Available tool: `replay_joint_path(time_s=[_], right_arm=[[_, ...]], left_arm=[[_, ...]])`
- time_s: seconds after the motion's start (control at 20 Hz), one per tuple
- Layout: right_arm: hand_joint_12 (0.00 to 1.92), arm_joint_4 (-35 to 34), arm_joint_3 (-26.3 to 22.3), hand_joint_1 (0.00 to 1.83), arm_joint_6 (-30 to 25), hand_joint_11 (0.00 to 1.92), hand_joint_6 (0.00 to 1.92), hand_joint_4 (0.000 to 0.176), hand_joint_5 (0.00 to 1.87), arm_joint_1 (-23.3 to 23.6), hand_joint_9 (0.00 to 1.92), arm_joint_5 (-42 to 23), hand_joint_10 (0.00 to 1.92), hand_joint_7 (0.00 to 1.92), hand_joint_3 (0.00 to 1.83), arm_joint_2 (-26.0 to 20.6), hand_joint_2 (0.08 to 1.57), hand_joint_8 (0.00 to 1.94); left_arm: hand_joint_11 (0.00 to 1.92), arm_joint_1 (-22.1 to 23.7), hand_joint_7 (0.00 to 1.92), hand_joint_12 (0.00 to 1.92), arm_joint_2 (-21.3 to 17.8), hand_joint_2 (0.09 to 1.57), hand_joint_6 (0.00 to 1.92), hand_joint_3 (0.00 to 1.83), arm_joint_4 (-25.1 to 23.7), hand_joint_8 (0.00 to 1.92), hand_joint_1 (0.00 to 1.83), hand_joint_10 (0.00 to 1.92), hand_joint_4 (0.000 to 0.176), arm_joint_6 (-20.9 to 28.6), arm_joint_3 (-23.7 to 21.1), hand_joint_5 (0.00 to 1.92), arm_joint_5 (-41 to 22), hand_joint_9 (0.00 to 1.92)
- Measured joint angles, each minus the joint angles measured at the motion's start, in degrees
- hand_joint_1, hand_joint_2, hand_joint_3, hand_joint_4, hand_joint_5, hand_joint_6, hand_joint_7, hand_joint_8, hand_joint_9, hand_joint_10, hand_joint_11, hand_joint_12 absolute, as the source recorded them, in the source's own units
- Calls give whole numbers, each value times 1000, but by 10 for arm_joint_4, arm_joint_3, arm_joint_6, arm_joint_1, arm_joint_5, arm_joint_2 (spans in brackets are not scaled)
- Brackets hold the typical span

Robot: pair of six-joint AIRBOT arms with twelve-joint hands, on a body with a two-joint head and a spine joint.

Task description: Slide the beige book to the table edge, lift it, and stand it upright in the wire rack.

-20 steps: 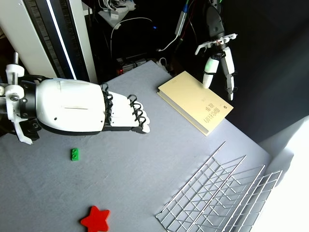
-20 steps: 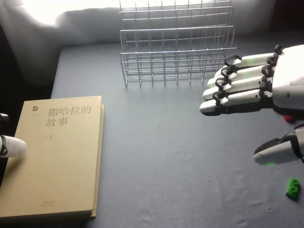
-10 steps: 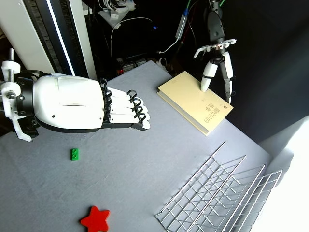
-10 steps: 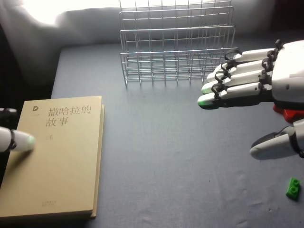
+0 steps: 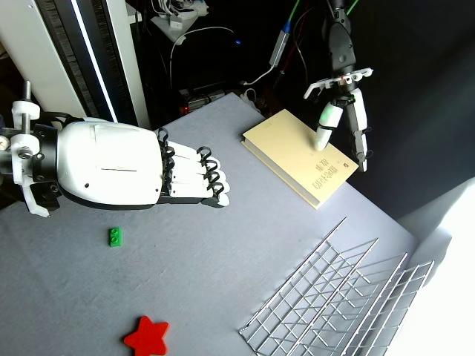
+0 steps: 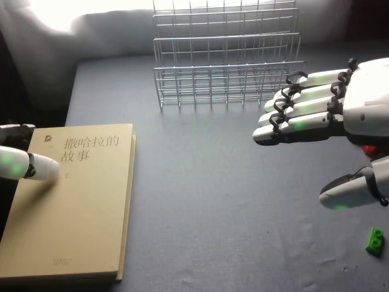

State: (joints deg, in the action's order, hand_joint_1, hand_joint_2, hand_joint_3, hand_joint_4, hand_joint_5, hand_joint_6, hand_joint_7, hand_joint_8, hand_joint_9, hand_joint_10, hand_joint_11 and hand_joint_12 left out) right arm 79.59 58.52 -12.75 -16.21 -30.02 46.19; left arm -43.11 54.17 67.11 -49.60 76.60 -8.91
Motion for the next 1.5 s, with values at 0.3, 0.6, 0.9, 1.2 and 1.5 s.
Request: replay_joint_path(time_s=[0.3, 0.6, 0.9, 1.2, 1.5], right_arm=[[450, 1, 0, 151, -1, 0, 1, 0, 191, 5, 154, 0, 2, 166, 0, 0, 1214, 1], [421, 1, 0, 141, -6, 0, 2, 0, 183, 11, 139, -3, 0, 155, 1, 0, 1214, 2], [476, 18, -2, 142, -6, 0, 6, 0, 213, -19, 149, 19, 2, 185, 0, -20, 1208, 3], [430, 9, -1, 166, 2, 0, 4, 0, 211, -45, 156, 55, 5, 199, 0, -58, 1210, 6], [580, 8, 6, 188, 25, 0, 6, 0, 246, -83, 188, 57, 7, 236, 0, -86, 1203, 6]], left_arm=[[0, -5, 130, 533, 13, 1039, 2, 0, 2, 1, 867, 7, 57, 4, 15, 77, 16, 168], [0, -22, 133, 491, 17, 1041, 2, 0, 5, 1, 871, 1, 60, 22, 20, 69, 17, 148], [0, -28, 173, 580, 24, 1027, 8, 0, 8, 8, 883, 9, 59, 34, 26, 101, 16, 180], [0, -13, 220, 786, 41, 1034, 16, 1, 8, 10, 935, 19, 34, 32, 42, 168, 16, 234], [0, -7, 491, 1192, 44, 1102, 30, 12, 9, 29, 1020, 65, 0, 26, 45, 371, 14, 474]])
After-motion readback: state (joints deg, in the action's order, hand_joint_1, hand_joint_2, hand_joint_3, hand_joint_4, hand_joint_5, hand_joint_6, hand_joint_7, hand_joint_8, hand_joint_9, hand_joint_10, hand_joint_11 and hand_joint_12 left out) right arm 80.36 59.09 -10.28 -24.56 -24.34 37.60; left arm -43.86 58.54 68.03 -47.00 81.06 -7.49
